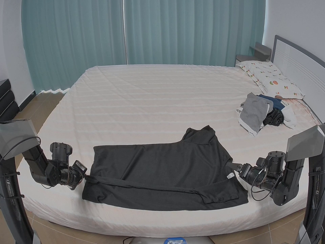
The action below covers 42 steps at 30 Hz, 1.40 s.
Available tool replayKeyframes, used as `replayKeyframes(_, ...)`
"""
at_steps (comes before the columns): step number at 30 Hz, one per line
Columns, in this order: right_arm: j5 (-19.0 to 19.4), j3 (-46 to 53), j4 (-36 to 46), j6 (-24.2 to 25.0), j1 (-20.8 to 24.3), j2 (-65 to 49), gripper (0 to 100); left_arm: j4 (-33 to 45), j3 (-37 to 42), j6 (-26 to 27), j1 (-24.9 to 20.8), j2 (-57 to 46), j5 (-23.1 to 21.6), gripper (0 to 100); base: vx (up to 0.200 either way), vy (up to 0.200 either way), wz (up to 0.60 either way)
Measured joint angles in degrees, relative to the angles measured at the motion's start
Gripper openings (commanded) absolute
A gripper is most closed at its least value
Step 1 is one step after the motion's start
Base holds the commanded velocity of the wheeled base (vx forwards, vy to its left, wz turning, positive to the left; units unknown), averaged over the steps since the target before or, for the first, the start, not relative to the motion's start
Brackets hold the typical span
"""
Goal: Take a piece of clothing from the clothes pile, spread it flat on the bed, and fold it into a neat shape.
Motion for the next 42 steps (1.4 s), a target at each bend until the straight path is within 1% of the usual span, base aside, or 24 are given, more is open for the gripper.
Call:
replayKeyframes(4,1.21,0.45,-0.09,-2.57,-0.33,1.69,100,0.0,0.04,0.0,0.0,0.05,0.05,0,0.0,0.0,0.0)
replayKeyframes(8,2.16,0.67,-0.06,-2.88,-0.38,2.84,100,0.0,0.09,0.0,-0.02,0.07,0.02,0,0.0,0.0,0.0)
replayKeyframes(12,4.46,0.65,-0.09,-2.95,-0.41,3.54,100,0.0,0.09,0.0,-0.02,0.09,0.06,0,0.0,0.0,0.0)
replayKeyframes(16,4.72,0.17,-0.09,-3.41,-0.52,4.34,100,0.0,0.09,0.0,-0.02,0.09,0.06,0,0.0,0.0,0.0)
replayKeyframes(21,4.74,-0.22,-0.11,-5.39,-0.52,5.5,100,0.02,0.09,0.0,-0.06,0.09,0.09,0,0.0,0.0,0.0)
replayKeyframes(27,4.79,-0.38,-0.09,-5.94,-0.46,6.53,100,0.02,0.02,0.0,-0.02,0.09,0.09,0,0.0,0.0,0.0)
replayKeyframes(28,4.82,-0.44,-0.09,-6.1,-0.44,6.66,0,0.02,0.0,0.0,-0.02,0.09,0.11,0,0.0,0.0,0.0)
replayKeyframes(34,4.74,-0.57,-0.09,-6.78,-0.55,7.42,0,0.02,0.0,0.0,-0.02,0.09,0.09,0,0.0,0.0,0.0)
replayKeyframes(42,4.77,-0.18,-0.06,-6.18,-1.38,7.29,0,0.02,-0.06,0.0,-0.02,0.13,0.09,0,0.0,0.0,0.0)
